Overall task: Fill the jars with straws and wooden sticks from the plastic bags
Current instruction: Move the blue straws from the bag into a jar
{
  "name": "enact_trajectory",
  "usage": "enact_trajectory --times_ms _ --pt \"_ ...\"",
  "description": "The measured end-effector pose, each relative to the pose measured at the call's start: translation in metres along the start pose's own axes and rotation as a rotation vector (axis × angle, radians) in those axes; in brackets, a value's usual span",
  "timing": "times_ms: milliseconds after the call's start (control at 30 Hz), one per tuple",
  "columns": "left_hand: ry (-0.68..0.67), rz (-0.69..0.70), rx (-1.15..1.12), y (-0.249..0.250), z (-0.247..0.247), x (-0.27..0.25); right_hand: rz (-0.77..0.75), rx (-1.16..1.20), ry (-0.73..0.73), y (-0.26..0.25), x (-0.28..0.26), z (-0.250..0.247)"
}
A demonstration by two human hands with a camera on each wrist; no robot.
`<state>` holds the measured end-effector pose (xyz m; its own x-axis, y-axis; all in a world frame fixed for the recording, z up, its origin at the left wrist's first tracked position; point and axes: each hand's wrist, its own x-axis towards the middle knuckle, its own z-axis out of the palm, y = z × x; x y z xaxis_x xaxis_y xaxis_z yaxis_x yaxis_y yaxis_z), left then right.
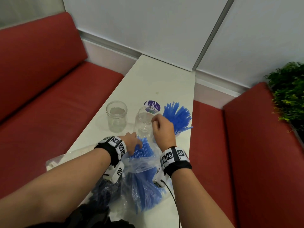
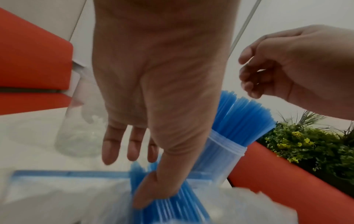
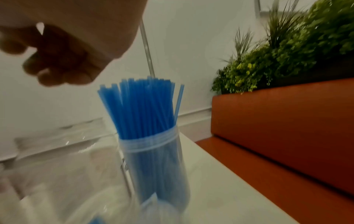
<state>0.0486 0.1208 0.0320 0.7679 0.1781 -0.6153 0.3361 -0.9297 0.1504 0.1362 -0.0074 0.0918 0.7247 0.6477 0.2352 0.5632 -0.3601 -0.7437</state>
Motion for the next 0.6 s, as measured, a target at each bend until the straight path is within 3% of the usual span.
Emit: enact_trajectory --times_ms 167,267,433,600 --pt "0.24 0.059 -0.056 -0.006 0.012 -0.006 0.4 -0.238 -0.39 0.02 -0.018 0.035" --pt "0.364 0.05 -0.171 -0.012 0.009 -0.012 0.471 -0.387 -0.563 0.031 -0.03 0.052" --pt "0.646 0.036 -0.4 -0.022 0.0 -0.026 0.529 -0.512 -0.658 0.039 -0.05 0.08" --pt "0.775 0.072 -0.596 -0.027 -0.005 -0.033 0.571 -0.597 -0.619 0.044 -0.062 0.092"
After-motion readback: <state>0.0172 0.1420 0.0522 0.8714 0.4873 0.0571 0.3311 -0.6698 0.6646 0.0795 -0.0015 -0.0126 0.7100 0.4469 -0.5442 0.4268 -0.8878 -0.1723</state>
